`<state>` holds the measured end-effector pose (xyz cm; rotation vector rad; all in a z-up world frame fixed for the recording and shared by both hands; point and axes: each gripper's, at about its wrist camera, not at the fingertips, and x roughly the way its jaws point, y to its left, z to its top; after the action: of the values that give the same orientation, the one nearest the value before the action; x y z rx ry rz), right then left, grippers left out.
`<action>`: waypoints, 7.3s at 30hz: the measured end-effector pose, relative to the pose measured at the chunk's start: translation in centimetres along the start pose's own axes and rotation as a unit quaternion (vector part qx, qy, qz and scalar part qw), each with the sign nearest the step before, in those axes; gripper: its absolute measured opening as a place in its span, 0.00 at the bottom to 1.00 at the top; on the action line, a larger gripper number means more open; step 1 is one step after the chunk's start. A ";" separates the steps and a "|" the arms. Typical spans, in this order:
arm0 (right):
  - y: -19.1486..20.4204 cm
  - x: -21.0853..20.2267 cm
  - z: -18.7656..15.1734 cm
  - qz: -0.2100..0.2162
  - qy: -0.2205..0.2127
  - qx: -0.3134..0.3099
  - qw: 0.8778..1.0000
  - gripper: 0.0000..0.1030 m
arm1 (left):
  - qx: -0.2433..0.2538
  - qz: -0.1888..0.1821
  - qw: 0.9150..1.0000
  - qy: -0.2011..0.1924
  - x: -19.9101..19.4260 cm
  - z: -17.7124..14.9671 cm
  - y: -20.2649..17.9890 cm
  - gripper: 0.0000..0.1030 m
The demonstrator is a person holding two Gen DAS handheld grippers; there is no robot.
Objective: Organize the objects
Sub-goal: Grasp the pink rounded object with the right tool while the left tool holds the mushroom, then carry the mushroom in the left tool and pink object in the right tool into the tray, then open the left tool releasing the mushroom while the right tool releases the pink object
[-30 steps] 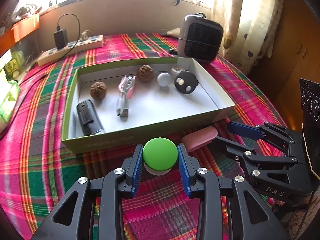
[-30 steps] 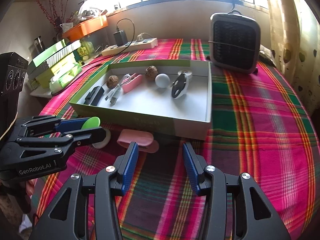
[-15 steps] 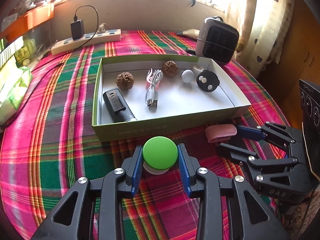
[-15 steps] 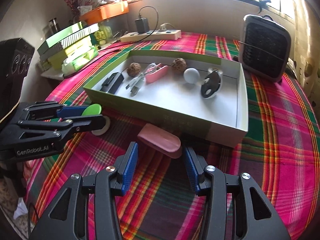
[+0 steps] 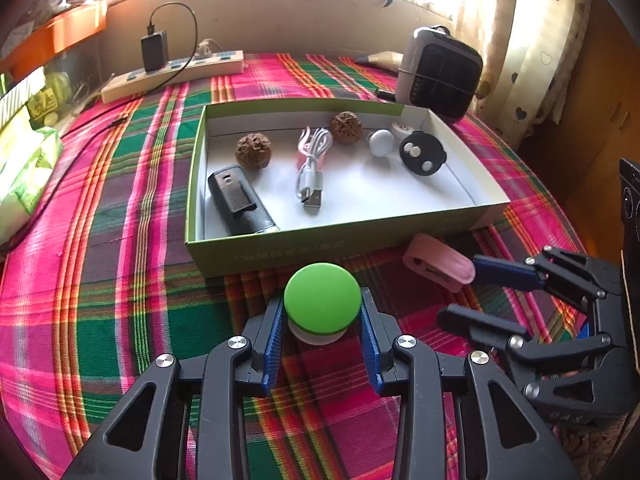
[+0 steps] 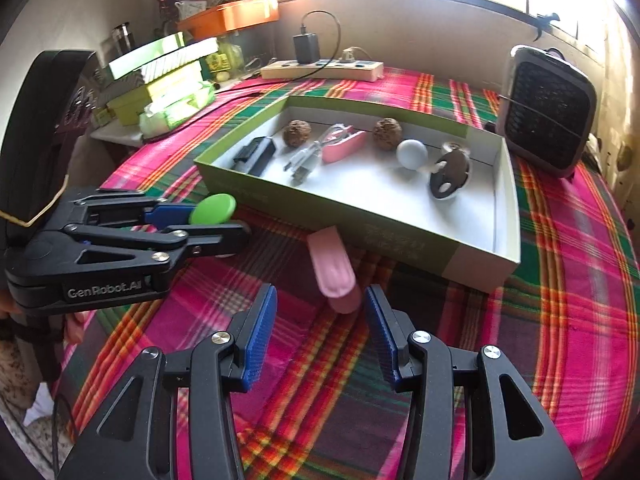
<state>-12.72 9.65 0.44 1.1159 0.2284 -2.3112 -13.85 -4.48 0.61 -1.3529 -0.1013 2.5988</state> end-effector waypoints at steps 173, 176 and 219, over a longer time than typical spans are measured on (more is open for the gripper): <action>-4.5 7.3 9.2 -0.054 0.011 0.028 0.998 0.18 | -0.007 0.041 0.999 -0.019 4.5 8.2 1.7 0.19; -4.4 7.4 9.2 -0.058 0.010 0.025 0.998 0.18 | -0.006 0.045 0.999 -0.020 4.4 8.1 1.8 0.19; -4.1 5.6 8.4 -0.092 -0.002 0.039 0.995 0.41 | 0.002 0.078 0.996 -0.040 2.8 7.2 0.5 0.38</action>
<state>-23.42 7.59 1.24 1.1705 0.2514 -2.5040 -21.34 -4.11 2.41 -1.3040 -0.0010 2.7807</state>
